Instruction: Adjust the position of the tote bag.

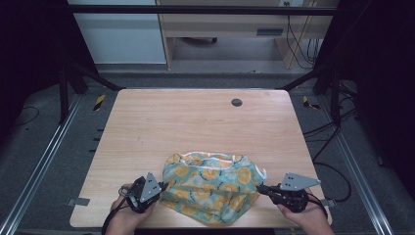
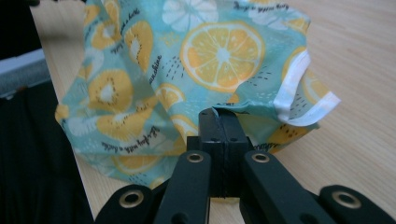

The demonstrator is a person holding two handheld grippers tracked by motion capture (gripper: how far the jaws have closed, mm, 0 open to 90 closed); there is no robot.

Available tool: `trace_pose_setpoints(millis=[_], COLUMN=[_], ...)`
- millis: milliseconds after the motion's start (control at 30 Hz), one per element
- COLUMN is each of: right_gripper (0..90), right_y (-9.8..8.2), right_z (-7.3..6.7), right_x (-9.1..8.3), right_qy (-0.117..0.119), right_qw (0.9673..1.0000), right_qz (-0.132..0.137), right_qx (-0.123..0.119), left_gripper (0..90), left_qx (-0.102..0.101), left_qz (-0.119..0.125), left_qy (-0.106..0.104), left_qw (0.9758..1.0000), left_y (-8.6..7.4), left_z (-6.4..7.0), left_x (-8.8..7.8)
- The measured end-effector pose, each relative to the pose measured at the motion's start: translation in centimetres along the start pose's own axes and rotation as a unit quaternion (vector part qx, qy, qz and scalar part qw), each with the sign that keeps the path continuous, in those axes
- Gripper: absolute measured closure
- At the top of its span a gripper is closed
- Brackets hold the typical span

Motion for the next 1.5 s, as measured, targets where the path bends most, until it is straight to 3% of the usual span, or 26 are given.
trace_pose_setpoints(millis=[633,1133,1500], right_gripper=[90.0,90.0,90.0], right_y=[-1.5,-1.3,-1.0], right_z=[1.0,2.6,3.1], right_x=[2.5,3.8,4.2], right_qy=[-0.001,-0.022,-0.031], right_qw=[0.9980,0.9974,0.9973], right_qz=[-0.061,-0.069,-0.066], right_qx=[-0.019,-0.005,-0.003], left_gripper=[88.5,88.6,88.4], left_qx=[0.009,0.010,-0.007], left_qz=[-0.035,-0.042,-0.035], left_qy=[-0.002,0.003,0.008], left_qw=[0.9994,0.9991,0.9993], left_y=[-0.5,-0.2,0.2], left_z=[-0.1,-0.4,-0.9], left_x=[1.8,3.2,4.2])
Point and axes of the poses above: each handheld gripper's, and its own axes: x roughly forward along the jaws, y roughly out of its top, z roughly to its right, the point moved 9 cm from there along x, roughly forward along the jaws, and after that the axes turned 1 degree about -y, right-handed, at the moved point
